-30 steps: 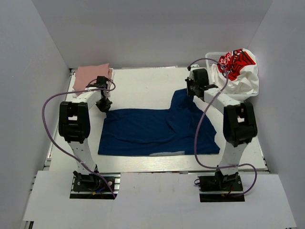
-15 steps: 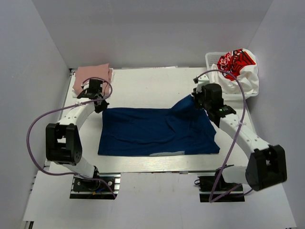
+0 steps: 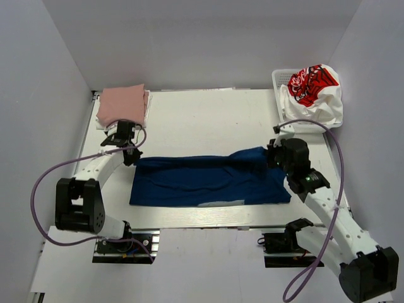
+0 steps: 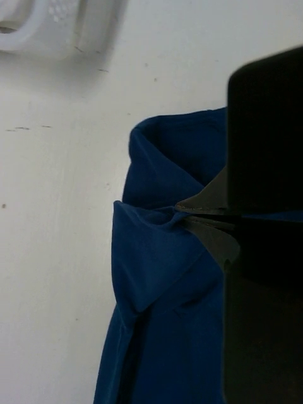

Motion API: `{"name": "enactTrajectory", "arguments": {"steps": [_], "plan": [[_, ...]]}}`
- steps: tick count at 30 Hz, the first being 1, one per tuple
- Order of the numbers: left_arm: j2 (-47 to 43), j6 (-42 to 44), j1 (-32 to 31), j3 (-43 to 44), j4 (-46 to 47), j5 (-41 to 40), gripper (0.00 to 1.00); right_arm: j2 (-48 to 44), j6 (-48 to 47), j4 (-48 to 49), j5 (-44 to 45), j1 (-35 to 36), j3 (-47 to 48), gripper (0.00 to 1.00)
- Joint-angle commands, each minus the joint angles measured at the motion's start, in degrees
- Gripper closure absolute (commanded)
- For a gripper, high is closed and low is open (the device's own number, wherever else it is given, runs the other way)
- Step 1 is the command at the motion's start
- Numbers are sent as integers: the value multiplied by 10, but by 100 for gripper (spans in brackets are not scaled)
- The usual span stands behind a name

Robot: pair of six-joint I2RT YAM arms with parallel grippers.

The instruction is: Fold and stack the t-shirts

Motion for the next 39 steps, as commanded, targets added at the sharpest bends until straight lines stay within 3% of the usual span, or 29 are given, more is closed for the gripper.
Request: {"name": "enactTrajectory", "arguments": {"steps": [1, 5, 10, 11, 13, 15, 16, 17, 18, 19, 20, 24, 25, 30, 31, 33, 34, 39], "plan": [[-58, -20, -4, -28, 19, 13, 100, -29, 58, -52, 14, 6, -17, 100], [-88, -27, -4, -68, 19, 24, 100, -68, 120, -121, 57, 7, -39, 100], [-93, -60, -4, -99, 2, 37, 98, -76, 219, -169, 45, 7, -51, 97], [-87, -72, -4, -99, -12, 22, 98, -65, 242, -191, 65, 4, -52, 84], [-87, -115, -4, -104, -69, -4, 76, -60, 313, -266, 89, 9, -59, 78], [-87, -152, -4, -95, -144, -44, 68, -78, 343, -272, 94, 11, -67, 58], [-92, -179, -4, -72, -167, -51, 45, -85, 353, -271, 61, 13, -74, 40], [-92, -184, -4, -60, -183, -57, 33, -93, 380, -270, 54, 11, -75, 10], [-101, -184, -4, -50, -194, -67, 26, -118, 387, -260, 56, 13, -83, 10], [-112, -184, -4, -30, -206, -67, 2, -126, 387, -245, 58, 10, -88, 10], [-118, -184, -4, -21, -206, -74, 0, -133, 384, -241, 78, 12, -88, 10], [-138, -143, -4, 9, -185, -50, 0, -147, 289, -173, 60, 12, -63, 10], [-138, -132, -4, 9, -153, -18, 0, -138, 269, -130, 18, 14, -61, 10], [-112, -66, -4, -8, -45, 86, 0, -27, 203, 12, -79, 19, -67, 10], [-79, -45, -11, -1, -20, 126, 0, 50, 192, 64, -83, 22, -57, 10], [-69, -36, -23, 8, -14, 131, 0, 69, 180, 78, -76, 22, -22, 10], [-48, -28, -32, 14, -5, 146, 0, 135, 175, 70, -68, 20, 5, 10], [-16, -23, -59, 12, 7, 152, 0, 249, 188, 11, -1, 21, 78, 10]]}}
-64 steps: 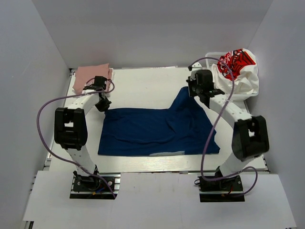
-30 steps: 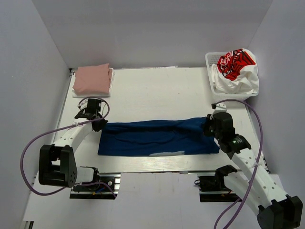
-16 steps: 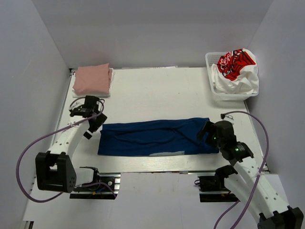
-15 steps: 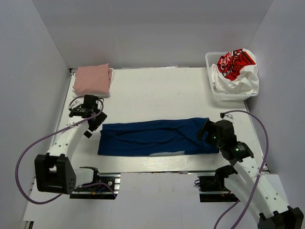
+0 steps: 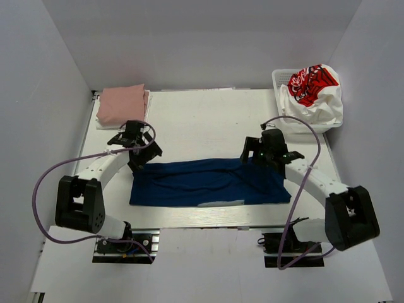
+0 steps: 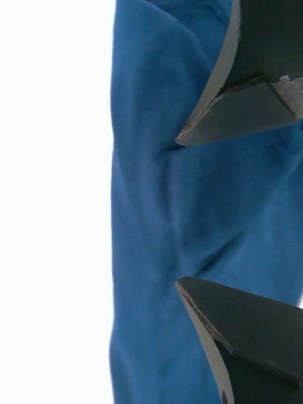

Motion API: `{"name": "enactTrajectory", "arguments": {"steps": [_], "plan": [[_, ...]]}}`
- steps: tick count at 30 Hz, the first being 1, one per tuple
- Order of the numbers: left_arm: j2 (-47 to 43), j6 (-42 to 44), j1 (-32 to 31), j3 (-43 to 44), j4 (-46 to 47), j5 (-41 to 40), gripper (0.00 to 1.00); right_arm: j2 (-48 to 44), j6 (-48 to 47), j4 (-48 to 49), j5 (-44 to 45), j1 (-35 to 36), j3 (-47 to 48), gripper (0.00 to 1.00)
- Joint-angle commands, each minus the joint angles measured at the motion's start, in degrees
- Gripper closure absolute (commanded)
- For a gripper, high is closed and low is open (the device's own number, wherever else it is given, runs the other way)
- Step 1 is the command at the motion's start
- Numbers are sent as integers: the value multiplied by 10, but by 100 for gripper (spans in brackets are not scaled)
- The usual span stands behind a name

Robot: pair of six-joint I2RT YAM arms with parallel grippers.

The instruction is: Fold and stack the t-shirts

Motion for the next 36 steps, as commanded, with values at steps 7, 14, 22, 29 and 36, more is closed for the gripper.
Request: {"name": "enactTrajectory", "arguments": {"steps": [7, 14, 22, 29, 36], "plan": [[16, 20, -33, -64, 40, 35, 0, 50, -24, 34, 39, 3, 5, 10], [21, 8, -33, -106, 33, 12, 0, 74, -39, 42, -50, 4, 11, 46], [40, 3, -33, -107, 52, -4, 0, -43, -20, -26, -100, 20, -40, 79], [40, 3, -33, -101, 41, -29, 0, -100, 2, -84, -125, 34, -72, 74], [27, 3, -33, -101, 41, -40, 0, -155, 5, -112, -48, 32, -70, 18]]}}
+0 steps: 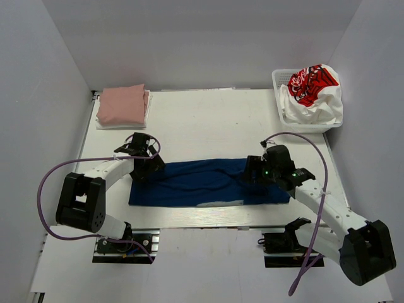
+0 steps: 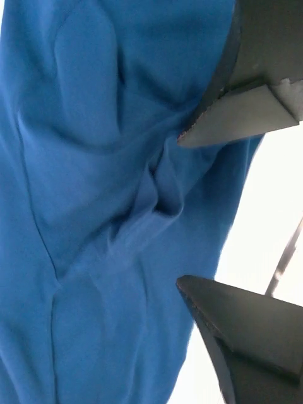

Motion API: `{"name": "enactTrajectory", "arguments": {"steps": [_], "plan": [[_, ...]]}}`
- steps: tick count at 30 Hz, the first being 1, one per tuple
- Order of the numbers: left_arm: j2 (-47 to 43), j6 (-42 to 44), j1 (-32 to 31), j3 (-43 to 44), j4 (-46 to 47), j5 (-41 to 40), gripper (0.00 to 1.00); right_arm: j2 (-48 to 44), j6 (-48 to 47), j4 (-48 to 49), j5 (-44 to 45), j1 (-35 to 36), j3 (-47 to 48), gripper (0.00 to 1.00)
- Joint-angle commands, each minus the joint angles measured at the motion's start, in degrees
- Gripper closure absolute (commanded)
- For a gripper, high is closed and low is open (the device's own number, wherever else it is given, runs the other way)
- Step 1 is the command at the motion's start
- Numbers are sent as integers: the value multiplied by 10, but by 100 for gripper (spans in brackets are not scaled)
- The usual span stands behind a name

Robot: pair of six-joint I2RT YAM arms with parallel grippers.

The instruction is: Fold and stack the t-shirts

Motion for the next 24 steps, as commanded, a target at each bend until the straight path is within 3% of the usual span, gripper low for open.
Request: {"name": "enactTrajectory", "arguments": {"steps": [1, 4, 8, 13, 20, 24], "plan": [[3, 3, 2, -14, -8, -39, 0, -17, 4, -12, 77, -3, 13, 10], [3, 3, 2, -14, -14, -44, 0, -4, -8, -7, 85, -1, 39, 10], [3, 8, 2, -9, -14, -44, 0, 39, -70, 49, 5, 1, 51, 10], [3, 8, 2, -4, -14, -44, 0, 84, -83, 116, -18, 3, 53, 10], [3, 8, 2, 2, -19, -49, 0, 116, -75, 123, -120, 23, 24, 10], [3, 8, 2, 7, -19, -55, 0, 115, -56, 76, -197, 77, 17, 10]]}}
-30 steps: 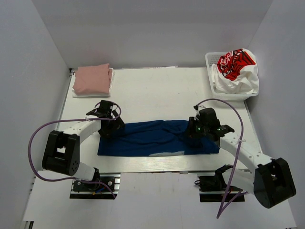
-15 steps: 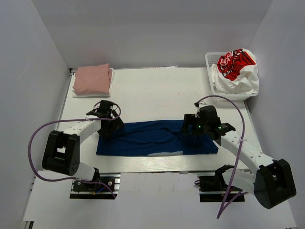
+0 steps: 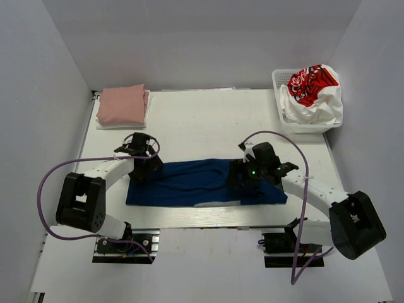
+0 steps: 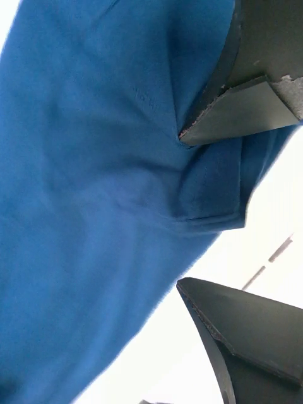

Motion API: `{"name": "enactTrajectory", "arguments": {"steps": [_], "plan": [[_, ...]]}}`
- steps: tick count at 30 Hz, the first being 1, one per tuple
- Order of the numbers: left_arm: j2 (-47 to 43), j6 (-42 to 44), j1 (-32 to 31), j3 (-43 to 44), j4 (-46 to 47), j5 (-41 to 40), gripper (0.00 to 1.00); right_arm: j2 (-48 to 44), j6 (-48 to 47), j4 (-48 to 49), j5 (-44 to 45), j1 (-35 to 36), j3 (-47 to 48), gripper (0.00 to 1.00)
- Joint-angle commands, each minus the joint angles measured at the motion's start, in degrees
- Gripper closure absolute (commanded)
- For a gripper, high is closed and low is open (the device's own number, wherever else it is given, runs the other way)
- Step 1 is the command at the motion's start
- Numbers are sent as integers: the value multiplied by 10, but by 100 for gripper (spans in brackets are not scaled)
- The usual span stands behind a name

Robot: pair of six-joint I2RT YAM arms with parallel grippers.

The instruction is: Fold and stack the t-shirts

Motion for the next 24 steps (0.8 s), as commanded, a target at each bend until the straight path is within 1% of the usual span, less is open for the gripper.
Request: {"name": "enactTrajectory", "arguments": {"steps": [1, 2, 4, 5, 8, 9, 11, 12, 15, 18, 21, 23, 24], "plan": [[3, 7, 2, 10, -14, -26, 0, -24, 19, -42, -97, 46, -6, 10], [3, 7, 2, 10, -14, -26, 0, -34, 19, -47, -122, 63, -4, 10], [3, 7, 2, 16, -14, -31, 0, -68, 16, -75, -127, 83, 9, 10], [8, 7, 2, 16, -14, -31, 0, -74, 17, -94, -114, 87, 14, 10], [8, 12, 2, 21, -14, -31, 0, -100, 22, -118, -20, 84, 31, 10], [8, 12, 2, 27, -14, -31, 0, -104, 24, -120, 63, 84, 38, 10], [8, 12, 2, 27, -20, -31, 0, -94, 48, -140, 124, 81, 45, 10], [8, 18, 2, 27, -20, -31, 0, -89, 56, -148, 201, 82, 59, 10], [3, 18, 2, 27, -25, -31, 0, -66, 66, -163, 250, 81, 77, 10], [-3, 24, 2, 32, -25, -31, 0, -47, 55, -144, 242, 82, 80, 10], [-3, 24, 2, 32, -25, -26, 0, -18, 64, -137, 255, 80, 84, 10], [-8, 24, 2, 32, -25, -26, 0, 5, 77, -141, 295, 78, 88, 10], [-8, 24, 2, 32, -25, -26, 0, 29, 96, -151, 310, 78, 88, 12]]}}
